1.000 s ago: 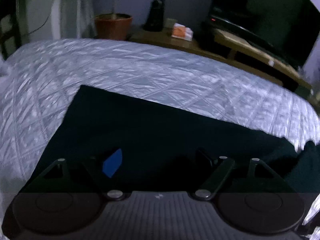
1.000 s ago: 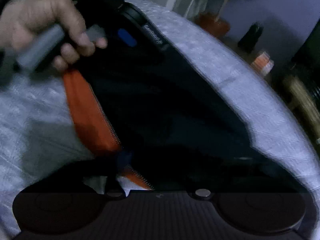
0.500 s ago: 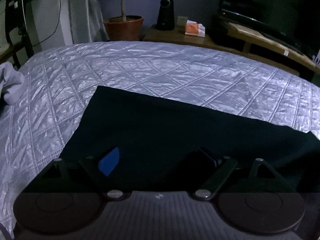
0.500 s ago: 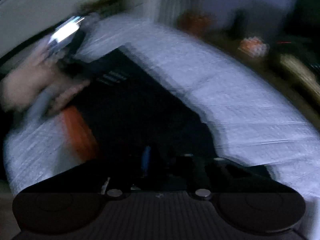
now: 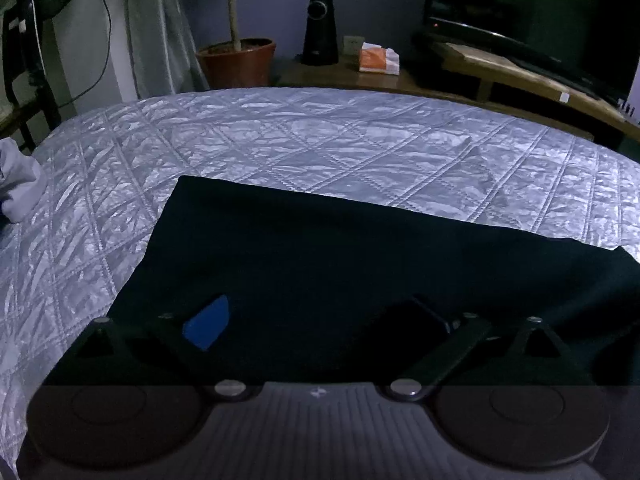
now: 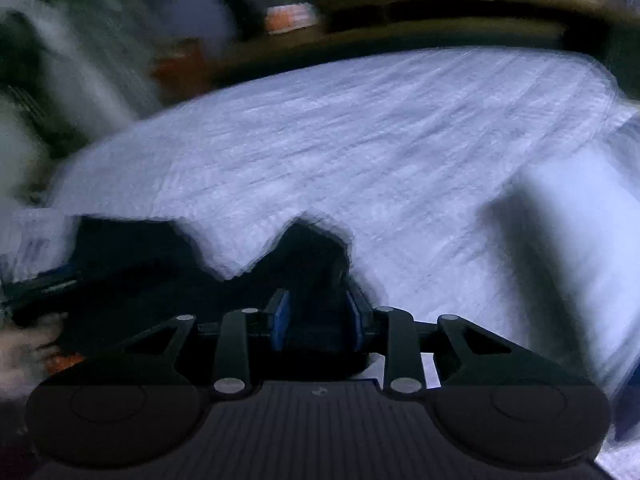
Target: Fold clothes
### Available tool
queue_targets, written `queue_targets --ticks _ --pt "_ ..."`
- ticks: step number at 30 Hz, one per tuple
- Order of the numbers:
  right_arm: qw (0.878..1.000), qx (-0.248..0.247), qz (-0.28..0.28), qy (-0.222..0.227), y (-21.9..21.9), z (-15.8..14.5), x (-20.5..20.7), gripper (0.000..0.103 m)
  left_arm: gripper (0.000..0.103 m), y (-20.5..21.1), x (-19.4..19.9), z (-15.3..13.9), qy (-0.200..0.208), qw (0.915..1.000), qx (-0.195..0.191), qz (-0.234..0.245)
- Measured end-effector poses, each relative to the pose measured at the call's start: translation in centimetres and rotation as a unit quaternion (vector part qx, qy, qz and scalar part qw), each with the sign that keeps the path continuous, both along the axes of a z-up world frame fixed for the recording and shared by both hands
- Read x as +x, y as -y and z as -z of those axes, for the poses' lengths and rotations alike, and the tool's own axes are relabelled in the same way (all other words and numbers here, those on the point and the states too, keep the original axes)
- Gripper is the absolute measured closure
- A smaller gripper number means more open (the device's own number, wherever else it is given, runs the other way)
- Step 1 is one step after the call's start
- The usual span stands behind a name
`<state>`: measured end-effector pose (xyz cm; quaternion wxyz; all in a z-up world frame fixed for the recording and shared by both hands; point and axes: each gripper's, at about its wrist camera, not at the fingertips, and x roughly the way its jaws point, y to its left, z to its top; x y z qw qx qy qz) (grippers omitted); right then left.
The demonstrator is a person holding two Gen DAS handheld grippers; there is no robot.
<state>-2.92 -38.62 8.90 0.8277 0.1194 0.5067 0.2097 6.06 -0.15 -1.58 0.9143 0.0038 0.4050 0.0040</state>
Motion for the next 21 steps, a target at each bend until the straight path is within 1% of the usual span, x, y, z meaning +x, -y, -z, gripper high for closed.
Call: queue_targets --ticks 1,2,3,4,5,6,7,9,10,11,12,13,14,15,16,18,19,20,21 --pt "0.999 0.030 -0.023 -0.007 -0.2 0.0 -1.1 0.066 0.004 -0.1 0.0 0.0 0.000 1.0000 0.000 -0.001" --pt "0.998 0.046 -0.045 -0.005 -0.6 -0.1 -2.0 0.061 0.004 -0.1 0.0 0.0 0.000 1.0000 0.000 -0.001" --pt "0.997 0.038 -0.059 0.018 -1.0 -0.6 -3.2 0.045 0.005 -0.1 0.0 0.0 0.000 1.0000 0.000 -0.002" --pt "0.997 0.010 -0.055 0.052 -1.2 -1.2 -4.1 0.034 0.006 -0.2 -0.1 -0.1 0.002 1.0000 0.001 -0.007" --pt "0.996 -0.008 -0.029 0.082 -0.6 -1.7 -5.0 0.020 0.015 -0.3 -0.1 -0.3 0.004 0.9999 0.001 -0.016" --pt "0.994 -0.026 -0.004 0.110 0.1 -2.1 -5.8 0.020 0.027 -0.5 -0.1 -0.6 0.010 0.9996 -0.004 -0.025" --pt "0.991 -0.051 0.022 0.125 0.8 -2.2 -6.2 0.020 0.030 -0.6 -0.3 -1.2 0.024 0.9991 -0.026 -0.022" --pt "0.981 -0.100 0.070 0.154 2.1 -2.2 -7.1 0.020 0.029 -0.7 -0.8 -2.4 0.054 0.9960 -0.070 -0.016" --pt "0.976 -0.141 0.059 0.155 1.9 -1.7 -7.1 0.020 0.028 -0.8 -1.1 -3.0 0.068 0.9934 -0.092 -0.013" --pt "0.970 -0.187 0.025 0.154 1.4 -1.1 -7.1 0.022 0.027 0.0 -1.3 -3.0 0.066 0.9929 -0.099 0.005" --pt "0.956 -0.242 -0.025 0.161 0.2 -0.2 -7.5 0.022 0.026 0.7 -1.5 -2.9 0.063 0.9920 -0.107 0.024" --pt "0.937 -0.289 -0.085 0.175 -1.3 0.9 -8.1 0.022 0.025 1.5 -1.7 -2.9 0.060 0.9907 -0.114 0.042" --pt "0.913 -0.332 -0.143 0.188 -2.8 2.0 -8.7 0.023 0.025 2.3 -1.8 -2.9 0.058 0.9891 -0.121 0.061" --pt "0.901 -0.338 -0.181 0.201 -3.7 2.5 -9.1 0.023 0.025 3.0 -2.0 -2.8 0.055 0.9870 -0.129 0.079" --pt "0.892 -0.335 -0.210 0.219 -4.4 2.7 -9.5 0.023 0.026 4.0 -2.1 -2.2 0.041 0.9890 -0.111 0.089" --pt "0.862 -0.361 -0.246 0.258 -6.0 3.4 -10.0 0.023 0.027 5.1 -1.9 -1.2 0.013 0.9905 -0.091 0.103" --pt "0.845 -0.378 -0.261 0.273 -6.7 3.9 -10.0 0.023 0.026 5.2 -1.9 -1.0 0.009 0.9905 -0.086 0.107" --pt "0.838 -0.386 -0.272 0.275 -7.3 4.2 -9.5 0.023 0.024 5.4 -1.8 -0.7 0.006 0.9904 -0.081 0.112" --pt "0.832 -0.385 -0.279 0.284 -7.7 4.3 -8.9 0.023 0.023 5.5 -1.7 -0.6 0.003 0.9906 -0.076 0.114"
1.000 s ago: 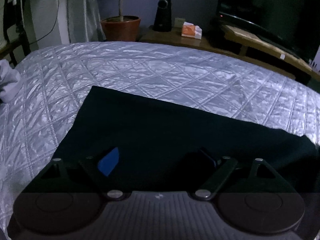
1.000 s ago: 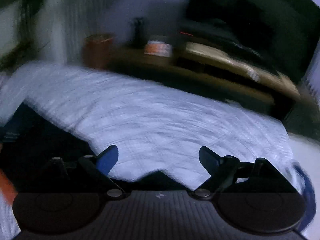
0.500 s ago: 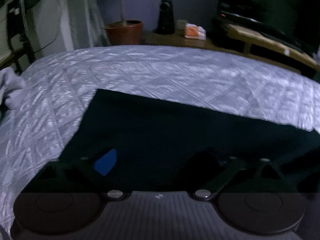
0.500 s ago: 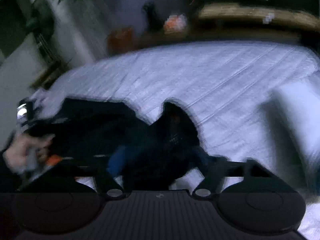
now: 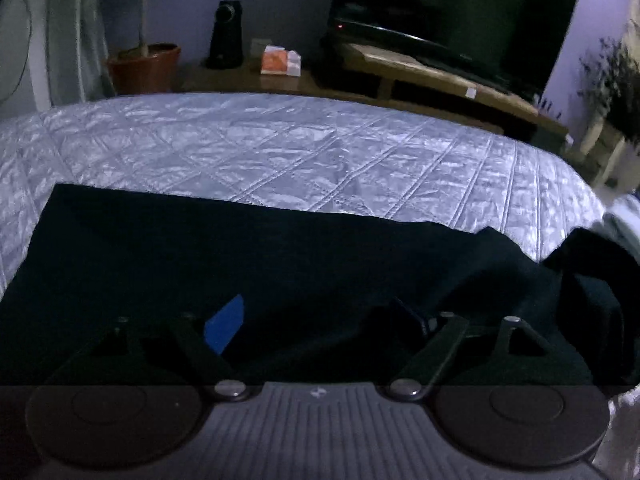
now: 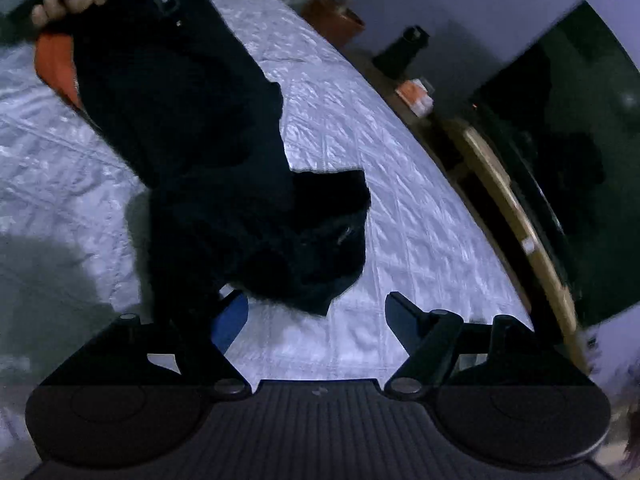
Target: Fold clothes
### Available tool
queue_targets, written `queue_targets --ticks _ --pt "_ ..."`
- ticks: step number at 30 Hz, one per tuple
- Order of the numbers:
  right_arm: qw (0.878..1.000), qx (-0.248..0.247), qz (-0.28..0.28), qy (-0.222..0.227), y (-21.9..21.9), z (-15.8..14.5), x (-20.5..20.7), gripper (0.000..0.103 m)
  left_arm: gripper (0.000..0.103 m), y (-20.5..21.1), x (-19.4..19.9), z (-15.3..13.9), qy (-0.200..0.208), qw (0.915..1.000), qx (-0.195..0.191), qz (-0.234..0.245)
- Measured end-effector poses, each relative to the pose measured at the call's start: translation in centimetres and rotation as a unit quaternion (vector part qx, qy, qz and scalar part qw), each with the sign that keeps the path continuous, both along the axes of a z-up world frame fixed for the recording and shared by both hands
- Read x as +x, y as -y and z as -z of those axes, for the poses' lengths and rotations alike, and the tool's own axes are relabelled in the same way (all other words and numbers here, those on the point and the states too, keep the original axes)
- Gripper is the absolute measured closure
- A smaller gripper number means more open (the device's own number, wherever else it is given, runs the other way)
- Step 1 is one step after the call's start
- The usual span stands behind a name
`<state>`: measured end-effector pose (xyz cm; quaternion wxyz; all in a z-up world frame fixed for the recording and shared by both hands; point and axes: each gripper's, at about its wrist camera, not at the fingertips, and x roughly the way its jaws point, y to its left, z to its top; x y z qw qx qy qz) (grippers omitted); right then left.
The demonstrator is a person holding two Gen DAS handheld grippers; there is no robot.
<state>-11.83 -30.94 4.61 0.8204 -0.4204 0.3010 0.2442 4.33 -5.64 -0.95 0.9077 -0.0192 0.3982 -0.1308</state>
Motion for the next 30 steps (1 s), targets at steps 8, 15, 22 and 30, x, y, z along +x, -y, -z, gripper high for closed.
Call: queue_targets --ticks 8,15,22,30 --pt "0.984 -0.033 -0.174 0.011 -3.5 -0.5 3.7 0.018 0.021 -0.1 0.2 0.1 0.006 0.9999 0.011 0.002" --pt "0.953 -0.108 -0.280 -0.038 -4.1 -0.4 6.0 0.016 0.018 0.1 -0.2 0.1 0.009 0.9995 0.027 0.011" --pt "0.974 0.033 -0.022 -0.225 -4.3 -2.4 11.8 0.082 0.012 0.1 -0.3 0.2 0.010 0.9991 0.039 0.011" --pt "0.830 0.452 0.245 -0.215 3.8 -6.8 14.9 0.076 0.009 0.0 -0.5 0.3 0.011 0.9987 0.049 0.010"
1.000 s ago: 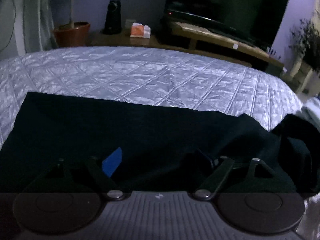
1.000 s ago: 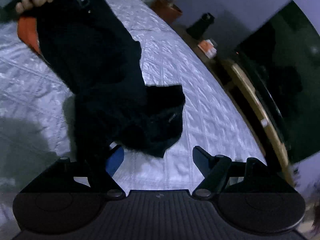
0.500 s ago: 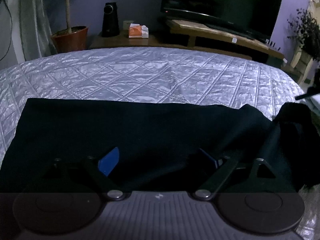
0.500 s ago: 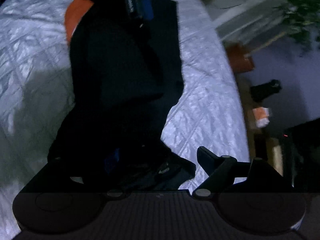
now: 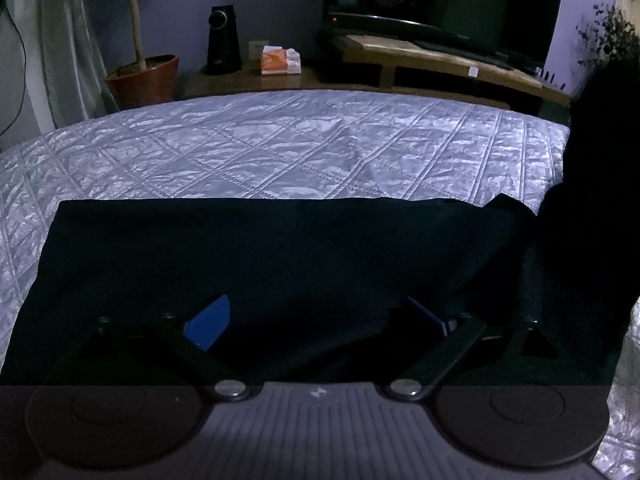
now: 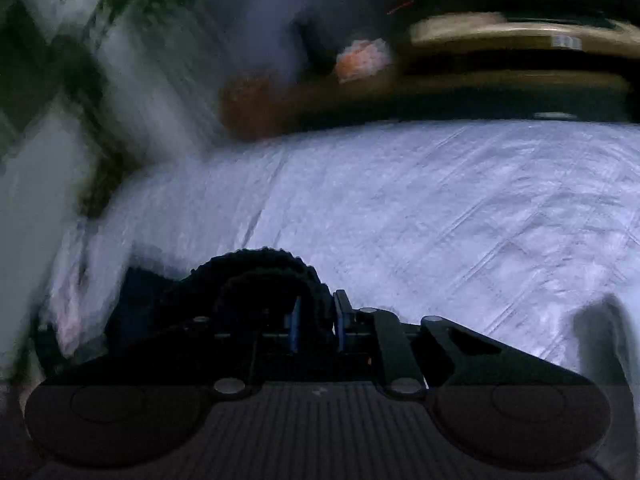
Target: Fold clothes
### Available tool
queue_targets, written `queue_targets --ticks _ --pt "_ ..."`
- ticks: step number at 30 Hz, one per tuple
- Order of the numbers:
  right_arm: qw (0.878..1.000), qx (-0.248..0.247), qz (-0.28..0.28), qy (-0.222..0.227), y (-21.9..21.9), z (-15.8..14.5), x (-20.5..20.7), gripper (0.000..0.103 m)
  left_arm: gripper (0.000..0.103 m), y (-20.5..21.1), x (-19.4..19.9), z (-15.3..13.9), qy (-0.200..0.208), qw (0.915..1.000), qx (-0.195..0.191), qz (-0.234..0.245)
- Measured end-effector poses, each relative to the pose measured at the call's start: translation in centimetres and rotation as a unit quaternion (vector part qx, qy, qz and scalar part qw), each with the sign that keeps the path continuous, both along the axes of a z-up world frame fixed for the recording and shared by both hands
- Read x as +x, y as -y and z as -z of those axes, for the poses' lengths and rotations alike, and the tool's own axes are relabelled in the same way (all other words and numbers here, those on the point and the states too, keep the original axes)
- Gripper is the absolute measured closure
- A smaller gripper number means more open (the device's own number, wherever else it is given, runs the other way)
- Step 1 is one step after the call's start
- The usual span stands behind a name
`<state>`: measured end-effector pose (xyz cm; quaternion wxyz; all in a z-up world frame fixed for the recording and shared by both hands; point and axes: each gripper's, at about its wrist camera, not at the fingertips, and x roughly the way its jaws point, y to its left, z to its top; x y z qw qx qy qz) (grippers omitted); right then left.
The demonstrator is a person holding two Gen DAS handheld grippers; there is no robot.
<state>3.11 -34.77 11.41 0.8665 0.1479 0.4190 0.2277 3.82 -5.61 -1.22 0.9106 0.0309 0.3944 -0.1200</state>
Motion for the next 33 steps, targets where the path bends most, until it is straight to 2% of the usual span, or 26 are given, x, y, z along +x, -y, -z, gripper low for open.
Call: queue_targets --ticks 1,2,3,4,5,8,13,14,16,19,20,22,23,24,26,29,30,33 --pt "0.999 0.009 0.039 0.012 0.8 -0.1 0.5 0.073 0.009 0.0 0.0 0.0 0.000 1.0000 0.001 0.000" --pt "0.997 0.016 0.076 0.024 1.5 -0.3 0.9 0.060 0.008 0.0 0.0 0.0 0.001 1.0000 0.002 0.000" --pt "0.995 -0.007 0.096 0.035 2.0 -0.5 1.0 0.036 0.007 0.0 0.0 0.0 0.001 1.0000 0.002 0.000" --pt "0.992 -0.030 0.115 0.045 2.5 -0.7 1.0 0.027 0.007 0.0 0.0 0.1 0.001 1.0000 0.003 0.000" --pt "0.991 -0.039 0.118 0.046 3.0 -0.6 0.8 0.023 0.006 0.0 0.0 0.1 0.001 1.0000 0.003 0.000" --pt "0.990 -0.023 0.132 0.038 4.8 0.3 -1.3 0.020 0.006 0.0 -0.1 0.1 0.002 1.0000 0.004 0.000" --pt "0.986 0.001 0.155 -0.054 6.1 7.6 -4.2 0.020 0.005 -0.2 -0.3 0.2 0.003 1.0000 0.006 0.000" --pt "0.985 0.007 0.159 -0.066 6.1 8.9 -5.0 0.020 0.005 -0.2 -0.3 0.1 0.004 1.0000 0.007 0.000" --pt "0.983 0.059 0.163 -0.068 6.0 10.7 -5.4 0.023 0.005 -0.2 -0.3 0.1 0.004 1.0000 0.008 0.001" --pt "0.977 0.119 0.166 -0.058 5.4 11.8 -4.8 0.023 0.003 -0.1 -0.3 0.2 0.006 0.9999 0.010 0.001" --pt "0.975 0.133 0.166 -0.057 5.1 12.0 -4.5 0.027 0.003 0.0 -0.3 0.2 0.006 0.9999 0.010 0.001" --pt "0.978 0.120 0.164 -0.055 4.5 12.0 -3.5 0.077 0.003 -0.1 -0.3 0.2 0.007 0.9999 0.011 0.001" --pt "0.978 0.122 0.162 -0.054 4.5 11.9 -3.4 0.080 0.002 -0.1 -0.3 0.2 0.007 0.9999 0.011 0.001" --pt "0.978 0.123 0.160 -0.052 4.5 11.8 -3.4 0.082 0.002 -0.1 -0.3 0.2 0.007 0.9999 0.011 0.001" --pt "0.983 0.095 0.155 -0.022 4.0 10.4 -4.2 0.084 0.002 -0.1 -0.3 0.2 0.008 0.9999 0.011 0.000" --pt "0.988 0.035 0.147 0.040 3.0 7.2 -6.6 0.084 0.000 -0.2 -0.3 0.2 0.008 0.9999 0.013 -0.002" --pt "0.987 0.013 0.145 0.062 2.6 6.0 -7.6 0.084 0.000 -0.2 -0.3 0.2 0.008 0.9999 0.014 -0.002" --pt "0.981 -0.005 0.169 0.099 1.8 3.6 -11.8 0.084 0.000 -0.1 -0.4 0.2 0.009 0.9999 0.014 -0.002"
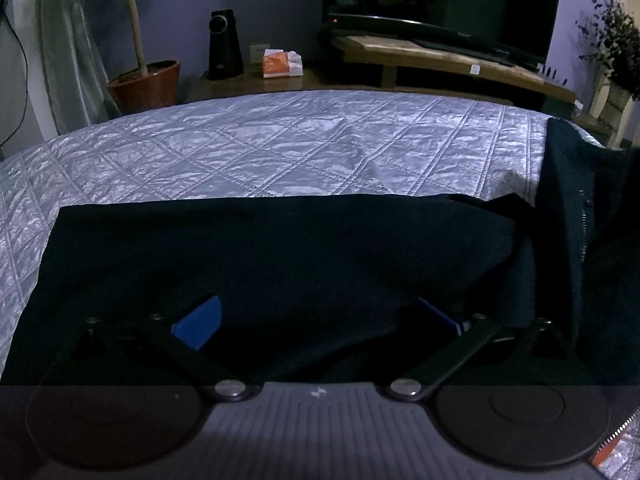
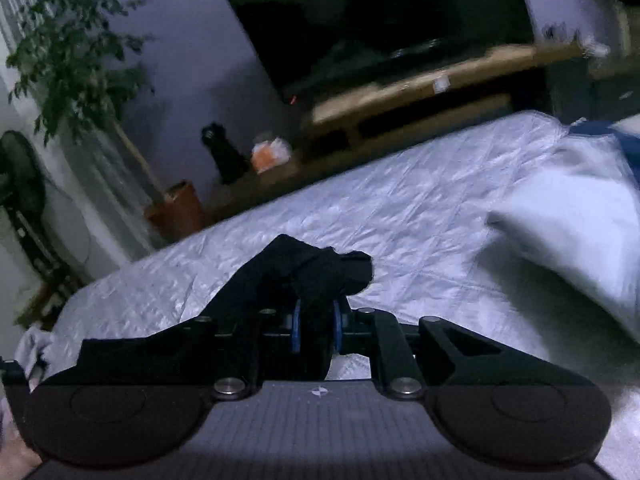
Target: Fold clothes
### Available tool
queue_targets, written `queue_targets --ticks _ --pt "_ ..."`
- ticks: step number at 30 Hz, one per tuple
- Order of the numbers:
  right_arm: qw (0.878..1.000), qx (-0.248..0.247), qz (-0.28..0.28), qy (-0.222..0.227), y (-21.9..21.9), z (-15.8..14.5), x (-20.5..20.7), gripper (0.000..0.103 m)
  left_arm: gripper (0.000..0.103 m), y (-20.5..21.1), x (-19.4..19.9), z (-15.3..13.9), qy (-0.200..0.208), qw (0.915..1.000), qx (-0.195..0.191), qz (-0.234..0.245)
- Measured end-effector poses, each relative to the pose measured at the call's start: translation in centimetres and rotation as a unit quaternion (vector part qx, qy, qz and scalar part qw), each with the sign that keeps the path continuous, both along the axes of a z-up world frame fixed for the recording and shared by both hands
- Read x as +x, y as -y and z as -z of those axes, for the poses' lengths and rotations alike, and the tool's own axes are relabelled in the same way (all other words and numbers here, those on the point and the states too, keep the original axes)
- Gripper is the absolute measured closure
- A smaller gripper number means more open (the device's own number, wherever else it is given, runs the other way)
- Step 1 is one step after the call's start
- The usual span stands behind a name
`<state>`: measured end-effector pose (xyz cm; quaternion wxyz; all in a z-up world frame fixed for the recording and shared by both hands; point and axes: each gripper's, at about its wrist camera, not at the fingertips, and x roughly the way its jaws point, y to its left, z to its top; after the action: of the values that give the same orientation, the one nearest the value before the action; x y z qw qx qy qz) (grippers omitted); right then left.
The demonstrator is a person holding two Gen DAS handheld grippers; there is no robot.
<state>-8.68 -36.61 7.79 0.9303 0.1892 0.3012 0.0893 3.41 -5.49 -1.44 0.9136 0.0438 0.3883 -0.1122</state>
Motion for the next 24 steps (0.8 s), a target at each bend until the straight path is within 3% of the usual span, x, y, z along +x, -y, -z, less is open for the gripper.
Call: queue_targets --ticks 2,4,5,7,9,10,11,13,15,20,22,24 --pt "0.999 -0.012 0.041 -0.024 0.1 0.5 -2.3 0.081 0.000 0.0 0.0 0.0 0.000 1.0000 0.000 -0.001" --pt "0.992 -0.019 0.074 -0.101 1.0 3.3 -3.2 0.079 0.000 0.1 -0.1 0.0 0.001 1.0000 0.000 0.000" --pt "0.986 -0.023 0.089 -0.137 1.4 4.6 -3.7 0.067 0.000 0.1 -0.2 0.0 0.001 1.0000 0.001 0.002" --pt "0.984 -0.093 0.082 -0.131 0.4 4.1 -4.9 0.062 0.000 0.2 -0.2 -0.1 0.002 1.0000 0.002 0.003" --pt "0.980 -0.128 0.080 -0.126 -0.2 2.9 -5.5 0.056 0.000 0.2 -0.1 -0.1 0.001 1.0000 0.002 0.002" --pt "0.979 -0.136 0.084 -0.127 0.0 2.6 -5.6 0.052 0.000 0.2 -0.1 -0.1 0.001 1.0000 0.002 0.002" --pt "0.977 -0.144 0.089 -0.127 0.2 2.2 -5.7 0.042 0.000 0.2 -0.1 -0.1 0.001 1.0000 0.002 0.002" --pt "0.974 -0.145 0.129 -0.121 1.7 1.6 -6.0 0.044 0.000 0.3 -0.1 -0.2 -0.001 1.0000 0.002 0.002" --pt "0.974 -0.123 0.159 -0.104 2.9 0.7 -6.6 0.053 0.000 0.2 0.0 -0.3 -0.004 1.0000 0.000 -0.001" --pt "0.992 -0.008 0.097 -0.084 1.1 -1.6 -3.0 0.053 0.005 -0.2 0.1 -0.5 -0.007 0.9997 -0.021 -0.013" --pt "0.994 0.027 0.070 -0.085 -0.5 -1.9 -0.3 0.048 0.006 -0.2 0.2 -0.6 -0.007 0.9996 -0.022 -0.016" --pt "0.994 0.027 0.043 -0.095 -2.0 -1.6 2.6 0.031 0.006 -0.2 0.2 -0.5 -0.007 0.9997 -0.020 -0.015"
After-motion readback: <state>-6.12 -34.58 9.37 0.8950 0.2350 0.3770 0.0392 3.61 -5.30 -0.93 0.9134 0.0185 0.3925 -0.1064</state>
